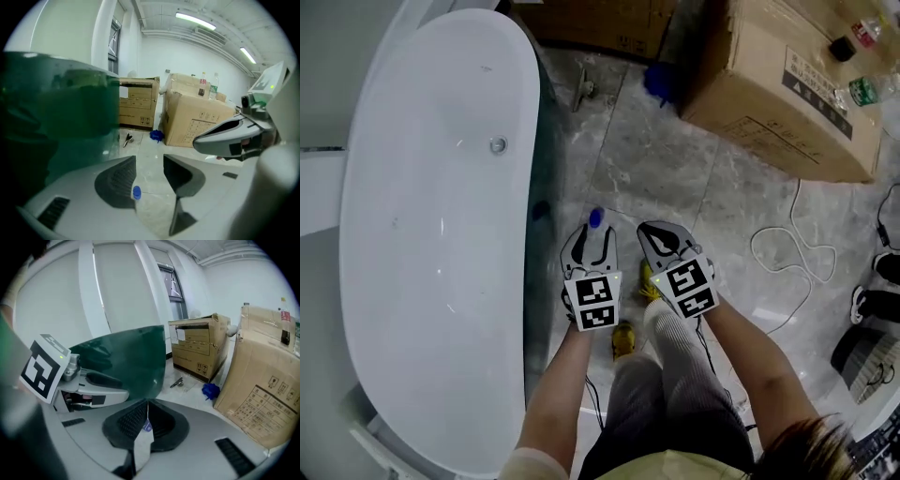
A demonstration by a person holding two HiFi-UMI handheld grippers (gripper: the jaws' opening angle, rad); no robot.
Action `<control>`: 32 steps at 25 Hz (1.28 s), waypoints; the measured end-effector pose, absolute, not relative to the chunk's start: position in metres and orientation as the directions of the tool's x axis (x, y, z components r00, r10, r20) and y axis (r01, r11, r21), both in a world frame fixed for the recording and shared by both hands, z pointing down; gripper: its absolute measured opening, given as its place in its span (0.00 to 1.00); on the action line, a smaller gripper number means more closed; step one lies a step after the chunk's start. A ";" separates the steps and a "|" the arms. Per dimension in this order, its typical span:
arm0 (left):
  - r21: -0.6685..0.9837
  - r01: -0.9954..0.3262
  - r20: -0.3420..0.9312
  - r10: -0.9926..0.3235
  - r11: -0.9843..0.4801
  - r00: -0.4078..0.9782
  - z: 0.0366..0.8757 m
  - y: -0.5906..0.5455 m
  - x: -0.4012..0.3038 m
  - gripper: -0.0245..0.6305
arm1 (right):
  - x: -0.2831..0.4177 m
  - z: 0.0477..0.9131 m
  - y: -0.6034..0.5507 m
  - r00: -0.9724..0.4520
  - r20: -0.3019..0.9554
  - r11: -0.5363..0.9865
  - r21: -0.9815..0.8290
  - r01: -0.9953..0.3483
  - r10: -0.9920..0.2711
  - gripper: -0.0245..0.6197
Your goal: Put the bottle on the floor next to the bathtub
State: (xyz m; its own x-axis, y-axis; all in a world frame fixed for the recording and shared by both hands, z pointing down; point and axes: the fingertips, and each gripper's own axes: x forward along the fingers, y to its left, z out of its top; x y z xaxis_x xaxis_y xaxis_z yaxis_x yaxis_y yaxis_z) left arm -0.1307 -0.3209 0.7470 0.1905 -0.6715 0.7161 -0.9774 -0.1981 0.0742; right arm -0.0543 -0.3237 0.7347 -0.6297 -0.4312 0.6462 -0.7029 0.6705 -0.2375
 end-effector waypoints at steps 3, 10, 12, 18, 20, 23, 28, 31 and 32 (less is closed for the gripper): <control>0.128 -0.974 0.705 -0.673 -0.187 0.222 0.710 -0.314 -0.127 0.37 | -0.057 0.701 -0.328 -0.631 0.640 0.667 -0.239 -0.705 -0.438 0.08; 0.223 -0.956 0.697 -0.655 -0.190 0.293 0.627 -0.285 -0.122 0.35 | -0.068 0.624 -0.316 -0.635 0.633 0.676 -0.230 -0.700 -0.442 0.08; 0.248 -0.951 0.686 -0.660 -0.184 0.306 0.603 -0.278 -0.121 0.34 | -0.067 0.602 -0.312 -0.633 0.632 0.670 -0.232 -0.705 -0.447 0.08; 0.262 -0.948 0.690 -0.652 -0.182 0.315 0.545 -0.262 -0.125 0.27 | -0.067 0.543 -0.304 -0.630 0.619 0.651 -0.239 -0.720 -0.469 0.08; 0.267 -0.948 0.684 -0.660 -0.172 0.312 0.528 -0.258 -0.128 0.24 | -0.065 0.524 -0.301 -0.629 0.613 0.647 -0.239 -0.724 -0.478 0.08; 0.278 -0.949 0.681 -0.666 -0.150 0.305 0.504 -0.249 -0.131 0.22 | -0.059 0.498 -0.295 -0.625 0.608 0.640 -0.237 -0.731 -0.489 0.08; 0.226 -0.961 0.668 -0.692 -0.160 0.272 0.468 -0.237 -0.137 0.19 | -0.052 0.465 -0.286 -0.615 0.605 0.628 -0.231 -0.743 -0.505 0.08; 0.207 -0.966 0.653 -0.714 -0.154 0.254 0.444 -0.231 -0.141 0.18 | -0.052 0.445 -0.279 -0.622 0.595 0.627 -0.238 -0.741 -0.509 0.08; 0.208 -0.968 0.650 -0.719 -0.143 0.246 0.436 -0.228 -0.143 0.17 | -0.052 0.438 -0.277 -0.628 0.590 0.630 -0.243 -0.738 -0.508 0.08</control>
State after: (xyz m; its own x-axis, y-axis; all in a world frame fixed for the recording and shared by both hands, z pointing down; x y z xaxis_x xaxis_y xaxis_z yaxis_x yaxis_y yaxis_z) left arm -0.1433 -0.2282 0.4358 0.2461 -0.7191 0.6498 -0.9676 -0.1435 0.2077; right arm -0.0520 -0.2765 0.4377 -0.6278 -0.5077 0.5900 -0.7378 0.6297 -0.2432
